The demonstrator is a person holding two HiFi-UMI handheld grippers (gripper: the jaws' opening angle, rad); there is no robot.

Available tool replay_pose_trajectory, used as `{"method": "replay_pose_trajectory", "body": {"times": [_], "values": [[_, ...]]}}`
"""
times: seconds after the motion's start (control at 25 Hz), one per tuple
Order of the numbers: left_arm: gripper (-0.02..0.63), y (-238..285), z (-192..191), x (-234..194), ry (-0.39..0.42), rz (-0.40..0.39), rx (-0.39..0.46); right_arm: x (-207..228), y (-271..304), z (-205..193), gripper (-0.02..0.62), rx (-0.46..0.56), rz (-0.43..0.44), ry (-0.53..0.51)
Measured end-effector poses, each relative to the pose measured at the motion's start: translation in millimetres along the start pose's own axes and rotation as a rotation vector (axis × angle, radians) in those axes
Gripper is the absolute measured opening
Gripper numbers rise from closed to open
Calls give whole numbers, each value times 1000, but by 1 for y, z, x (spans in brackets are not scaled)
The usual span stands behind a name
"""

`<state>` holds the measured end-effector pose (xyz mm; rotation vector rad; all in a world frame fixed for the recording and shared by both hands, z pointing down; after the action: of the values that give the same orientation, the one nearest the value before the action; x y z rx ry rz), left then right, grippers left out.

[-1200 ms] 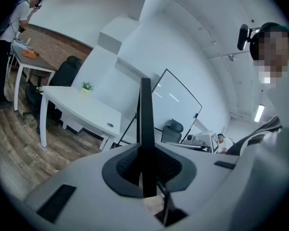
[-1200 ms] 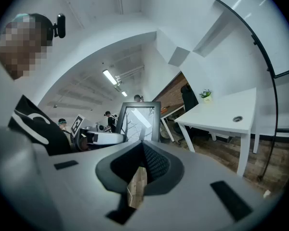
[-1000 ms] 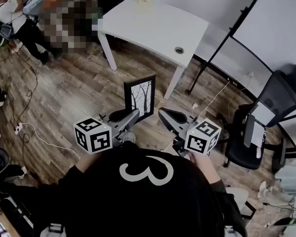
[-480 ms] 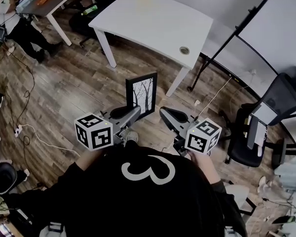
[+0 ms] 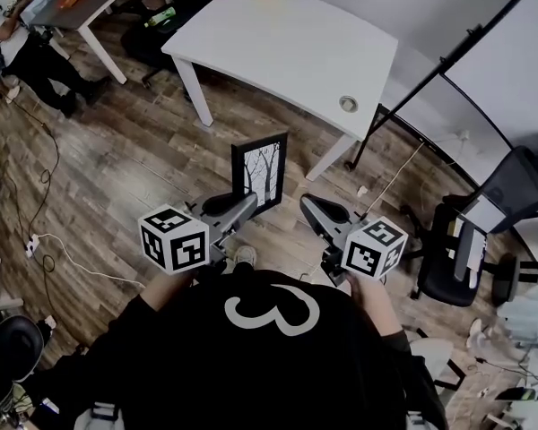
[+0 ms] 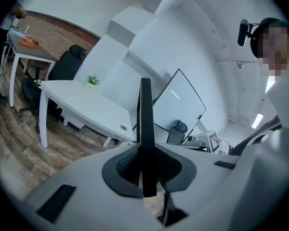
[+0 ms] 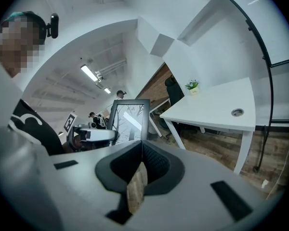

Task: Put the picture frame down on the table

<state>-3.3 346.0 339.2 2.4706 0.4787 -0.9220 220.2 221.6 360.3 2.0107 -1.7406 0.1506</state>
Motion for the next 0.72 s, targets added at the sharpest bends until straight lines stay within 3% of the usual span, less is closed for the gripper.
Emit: {"method": "replay_pose_trajectory", "body": {"times": [0.72], "values": [[57, -41, 63, -75, 10, -35, 42, -12, 102, 39, 25, 2, 4, -33]]}}
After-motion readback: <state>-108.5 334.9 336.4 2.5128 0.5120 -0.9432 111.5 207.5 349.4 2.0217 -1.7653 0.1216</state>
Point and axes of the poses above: the fingertips, and each gripper's own axes: y forward along the fingers, x to its right, z out of its top, the point moved 10 cm from there along -y, backward along the fingers, and after that the axes turned 8 degrees about -y, right-handed, at the moved point
